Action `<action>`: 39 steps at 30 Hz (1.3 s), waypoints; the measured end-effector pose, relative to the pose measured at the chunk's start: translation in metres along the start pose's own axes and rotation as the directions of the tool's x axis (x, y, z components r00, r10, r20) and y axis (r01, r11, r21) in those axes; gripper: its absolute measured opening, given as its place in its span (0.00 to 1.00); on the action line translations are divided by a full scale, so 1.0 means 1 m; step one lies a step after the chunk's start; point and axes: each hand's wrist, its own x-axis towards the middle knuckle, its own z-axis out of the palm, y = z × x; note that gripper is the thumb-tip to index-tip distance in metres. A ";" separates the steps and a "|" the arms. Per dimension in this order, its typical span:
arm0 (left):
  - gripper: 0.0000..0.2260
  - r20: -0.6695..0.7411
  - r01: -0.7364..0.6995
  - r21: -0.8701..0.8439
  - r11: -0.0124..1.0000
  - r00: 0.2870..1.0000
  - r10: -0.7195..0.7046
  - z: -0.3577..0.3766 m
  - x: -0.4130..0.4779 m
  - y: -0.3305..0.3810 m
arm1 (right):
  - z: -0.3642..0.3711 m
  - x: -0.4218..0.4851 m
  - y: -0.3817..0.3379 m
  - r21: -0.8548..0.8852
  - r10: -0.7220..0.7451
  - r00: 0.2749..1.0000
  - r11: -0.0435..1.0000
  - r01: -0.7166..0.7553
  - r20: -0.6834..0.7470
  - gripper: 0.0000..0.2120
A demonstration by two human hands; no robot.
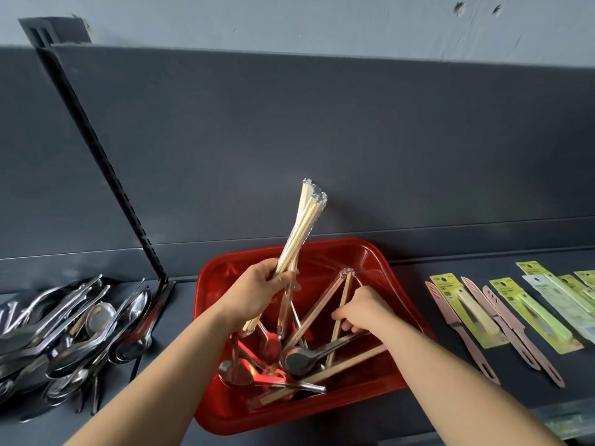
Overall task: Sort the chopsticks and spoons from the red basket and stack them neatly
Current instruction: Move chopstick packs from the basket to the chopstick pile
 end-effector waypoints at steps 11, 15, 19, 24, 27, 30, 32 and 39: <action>0.12 -0.011 -0.031 0.388 0.921 0.999 0.039 0.013 0.020 -0.005 | -0.030 -0.005 0.020 0.552 -0.127 0.937 0.779 0.298 -0.327 0.08; 0.21 0.031 0.132 0.613 0.779 0.981 -0.191 0.028 0.023 -0.024 | -0.044 -0.012 0.026 0.649 -0.120 0.939 0.694 0.312 -0.322 0.04; 0.18 0.046 0.175 0.630 0.757 0.964 -0.261 0.030 0.025 -0.031 | -0.053 -0.022 0.034 0.595 -0.196 0.934 0.726 0.343 -0.299 0.04; 0.09 0.056 0.184 0.601 0.778 0.961 -0.271 0.023 0.024 -0.032 | -0.069 -0.037 0.032 0.523 -0.319 0.882 0.715 0.464 -0.347 0.05; 0.06 0.052 0.187 0.492 0.850 0.968 -0.243 0.013 0.022 -0.026 | -0.078 -0.043 0.028 0.457 -0.422 0.879 0.751 0.477 -0.224 0.04; 0.07 0.045 0.120 0.381 0.917 0.988 -0.148 0.000 0.016 -0.013 | -0.068 -0.042 0.025 0.332 -0.461 0.887 0.841 0.427 0.026 0.03; 0.06 0.018 0.051 0.285 0.957 0.998 -0.058 -0.008 0.010 -0.003 | -0.056 -0.040 0.021 0.258 -0.451 0.880 0.877 0.405 0.151 0.05; 0.08 -0.117 0.018 -0.026 1.000 0.993 -0.021 -0.039 -0.018 0.008 | -0.025 -0.032 0.009 0.083 -0.426 0.828 0.901 0.427 0.366 0.07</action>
